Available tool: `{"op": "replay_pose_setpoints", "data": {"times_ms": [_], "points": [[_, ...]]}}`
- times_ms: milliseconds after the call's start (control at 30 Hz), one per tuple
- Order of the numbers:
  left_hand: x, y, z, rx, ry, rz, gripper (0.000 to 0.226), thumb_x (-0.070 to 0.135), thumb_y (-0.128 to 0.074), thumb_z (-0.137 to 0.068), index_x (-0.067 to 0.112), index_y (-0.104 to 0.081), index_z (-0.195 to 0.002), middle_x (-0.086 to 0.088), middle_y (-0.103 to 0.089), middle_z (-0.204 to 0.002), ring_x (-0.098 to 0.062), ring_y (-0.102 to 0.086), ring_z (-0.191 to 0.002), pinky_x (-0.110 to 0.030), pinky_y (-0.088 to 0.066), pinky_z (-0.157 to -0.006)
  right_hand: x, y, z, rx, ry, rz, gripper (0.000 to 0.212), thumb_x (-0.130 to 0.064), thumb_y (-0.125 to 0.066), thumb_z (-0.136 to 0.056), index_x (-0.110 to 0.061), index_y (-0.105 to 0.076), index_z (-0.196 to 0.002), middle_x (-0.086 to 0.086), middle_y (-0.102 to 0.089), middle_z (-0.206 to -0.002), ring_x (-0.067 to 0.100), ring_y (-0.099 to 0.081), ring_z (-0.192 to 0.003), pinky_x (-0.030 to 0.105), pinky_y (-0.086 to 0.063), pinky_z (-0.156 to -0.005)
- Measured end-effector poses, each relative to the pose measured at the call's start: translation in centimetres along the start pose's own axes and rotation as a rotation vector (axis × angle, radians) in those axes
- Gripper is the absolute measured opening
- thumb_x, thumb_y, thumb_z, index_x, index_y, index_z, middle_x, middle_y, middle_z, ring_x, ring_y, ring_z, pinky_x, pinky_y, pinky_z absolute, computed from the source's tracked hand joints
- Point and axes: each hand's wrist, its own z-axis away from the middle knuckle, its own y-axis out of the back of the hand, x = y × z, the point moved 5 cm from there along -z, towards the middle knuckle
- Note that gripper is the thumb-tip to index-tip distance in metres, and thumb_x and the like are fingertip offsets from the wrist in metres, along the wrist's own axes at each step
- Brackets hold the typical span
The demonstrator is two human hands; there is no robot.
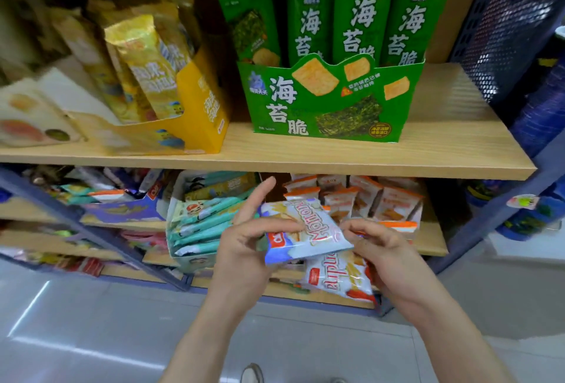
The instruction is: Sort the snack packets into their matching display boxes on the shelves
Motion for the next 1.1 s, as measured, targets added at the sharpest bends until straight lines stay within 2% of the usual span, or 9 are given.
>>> {"op": "replay_pose_setpoints", "data": {"times_ms": [100, 267, 367, 467, 533, 667, 800, 900, 1100], "points": [[-1.5, -0.1, 1.1, -0.093, 0.111, 0.110, 0.042, -0.021, -0.065, -0.077, 0.018, -0.080, -0.082, 0.006, -0.041, -0.149, -0.013, -0.052, -0.129, -0.029, -0.054, -0.085, 0.1, -1.6, -0.5, -0.023, -0.102, -0.158, 0.023, -0.018, -0.057, -0.094, -0.012, -0.076, -0.083, 0.012, -0.074, -0.087, 0.016, -0.066, -0.065, 0.024, -0.052, -0.056], [-1.9, -0.3, 1.2, -0.160, 0.177, 0.155, 0.025, -0.003, -0.058, -0.076, 0.010, -0.080, -0.077, 0.005, -0.045, -0.146, -0.015, -0.056, -0.124, -0.031, -0.054, -0.087, 0.3, -2.9, 0.3, -0.119, -0.137, -0.133, 0.046, -0.032, -0.072, -0.073, -0.004, -0.057, -0.107, 0.013, -0.075, -0.096, 0.023, -0.072, -0.074, 0.032, -0.058, -0.060], [-2.0, -1.0, 0.6, -0.202, 0.257, 0.106, 0.049, -0.008, -0.039, -0.070, 0.015, -0.081, -0.084, 0.014, -0.048, -0.145, -0.012, -0.058, -0.121, -0.040, -0.054, -0.088, 0.0, -2.5, 0.7, -0.106, -0.130, -0.134, 0.060, -0.020, -0.079, -0.064, -0.015, -0.054, -0.118, 0.015, -0.075, -0.101, 0.033, -0.073, -0.087, 0.040, -0.059, -0.072], [-1.3, -1.9, -0.1, -0.136, 0.405, 0.318, 0.036, 0.018, -0.052, -0.083, 0.024, -0.074, -0.111, 0.013, -0.060, -0.133, -0.019, -0.064, -0.111, -0.055, -0.050, -0.087, -2.0, -0.8, 1.2, -0.011, -0.008, -0.143, 0.062, -0.020, -0.079, -0.062, -0.029, -0.056, -0.119, 0.011, -0.075, -0.101, 0.031, -0.074, -0.085, 0.040, -0.059, -0.070], [-0.2, -3.2, -0.6, -0.199, 0.418, 0.292, 0.048, 0.036, -0.067, -0.080, 0.037, -0.060, -0.128, 0.011, -0.065, -0.125, -0.018, -0.065, -0.111, -0.046, -0.055, -0.088, -3.7, 0.5, 1.7, 0.043, 0.115, -0.122, 0.065, -0.018, -0.079, -0.064, -0.038, -0.056, -0.122, 0.002, -0.075, -0.102, 0.025, -0.074, -0.086, 0.038, -0.059, -0.067], [0.3, -5.9, -1.3, -0.319, 0.412, 0.036, 0.064, 0.016, -0.076, -0.083, 0.038, -0.043, -0.134, 0.008, -0.072, -0.111, -0.006, -0.069, -0.096, -0.019, -0.053, -0.074, -5.5, 2.3, 2.3, 0.142, 0.249, -0.083, 0.066, -0.013, -0.077, -0.072, -0.037, -0.052, -0.128, -0.002, -0.073, -0.106, 0.013, -0.072, -0.090, 0.030, -0.059, -0.070], [0.5, -6.7, -2.0, -0.264, 0.346, 0.023, 0.032, 0.013, -0.062, -0.093, 0.025, -0.060, -0.122, 0.008, -0.072, -0.111, -0.010, -0.067, -0.104, -0.020, -0.052, -0.086, -4.8, 2.6, 2.5, 0.246, 0.281, -0.115, 0.075, -0.032, -0.078, -0.064, -0.044, -0.045, -0.130, 0.000, -0.068, -0.120, 0.015, -0.068, -0.106, 0.035, -0.059, -0.083], [0.6, -6.2, -1.8, -0.251, 0.320, -0.029, 0.027, 0.014, -0.055, -0.096, 0.027, -0.062, -0.118, 0.011, -0.072, -0.108, -0.007, -0.067, -0.100, -0.017, -0.051, -0.082, -4.2, 1.5, 2.2, 0.135, 0.239, -0.133, 0.070, -0.019, -0.072, -0.074, -0.033, -0.042, -0.135, -0.004, -0.075, -0.107, 0.012, -0.071, -0.098, 0.023, -0.058, -0.072], [0.0, -2.9, 0.0, -0.188, 0.343, -0.033, 0.031, 0.032, -0.051, -0.092, 0.036, -0.058, -0.121, 0.022, -0.069, -0.110, 0.000, -0.064, -0.102, -0.014, -0.049, -0.078, -3.1, -2.2, 0.9, 0.011, 0.199, -0.053, 0.059, -0.001, -0.072, -0.082, -0.035, -0.048, -0.124, -0.003, -0.076, -0.100, 0.012, -0.073, -0.091, 0.025, -0.058, -0.069]]}}
